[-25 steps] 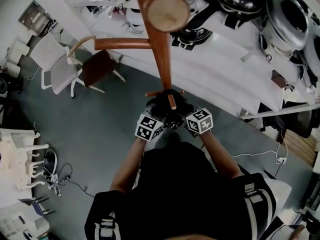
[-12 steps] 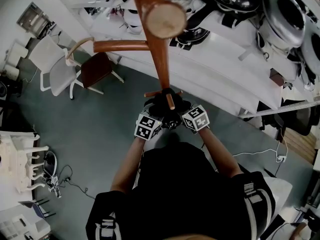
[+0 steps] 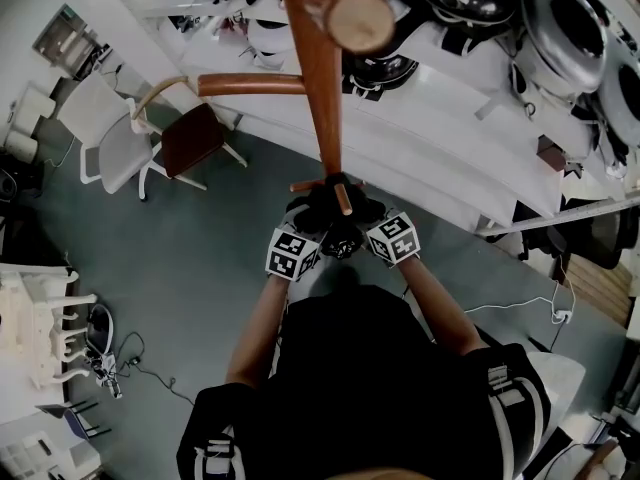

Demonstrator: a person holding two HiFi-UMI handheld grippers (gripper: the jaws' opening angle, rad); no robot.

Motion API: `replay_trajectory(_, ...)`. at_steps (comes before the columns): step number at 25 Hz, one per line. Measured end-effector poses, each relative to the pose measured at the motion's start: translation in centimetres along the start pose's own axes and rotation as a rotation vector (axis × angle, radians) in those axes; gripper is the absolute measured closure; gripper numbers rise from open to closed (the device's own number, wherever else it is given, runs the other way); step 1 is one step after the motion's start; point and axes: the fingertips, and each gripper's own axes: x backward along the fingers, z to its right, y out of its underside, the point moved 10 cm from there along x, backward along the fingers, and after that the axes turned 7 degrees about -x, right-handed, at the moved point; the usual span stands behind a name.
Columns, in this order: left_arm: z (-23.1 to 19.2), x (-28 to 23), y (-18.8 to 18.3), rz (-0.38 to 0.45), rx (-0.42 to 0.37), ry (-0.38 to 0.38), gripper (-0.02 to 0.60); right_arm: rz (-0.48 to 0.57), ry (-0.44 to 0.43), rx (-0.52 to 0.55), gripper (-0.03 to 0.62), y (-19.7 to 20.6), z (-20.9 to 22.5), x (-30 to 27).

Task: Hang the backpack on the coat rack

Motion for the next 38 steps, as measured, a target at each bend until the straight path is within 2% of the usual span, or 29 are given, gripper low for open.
replay_trajectory(5, 0.2, 0.9, 0.4, 0.009, -0.004, 0.004, 0.399, 0.029, 0.031, -0.019, 0.366, 0.3, -0.1, 0.9)
replay_trajectory(14, 0.9, 2.1, 1.0, 0.031, -0.034, -0.041, 0.393, 0.061, 0.076, -0.061, 0.35, 1.8, 0.1, 3.6)
replay_trajectory(18, 0.9, 2.9, 1.3, 0.051, -0.021, -0.083, 0.385, 0.096, 0.095, -0.064, 0.359, 2.5, -0.3, 4.7)
replay_trajectory(28, 1.2, 5.1, 2.1, 0.113, -0.011, -0.148, 0.383, 0.107, 0.062, -0.076, 0.393, 3.8, -1.6, 5.6)
replay_trajectory(30, 1.3, 5.5, 2.1, 0.121, -0.007, -0.158, 0.402, 0.115, 0.047, -0.076, 0.445, 3.7, -2.0, 5.7)
replay_trajectory(35, 1.6, 6.3, 2.3, 0.129, -0.021, -0.153, 0.494, 0.132, 0.061, -0.079, 0.563, 3.8, -2.3, 5.8)
replay_trajectory(38, 1.6, 6.6, 2.4, 0.129, -0.022, -0.146, 0.536, 0.121, 0.046, -0.067, 0.579, 3.8, -2.6, 5.8)
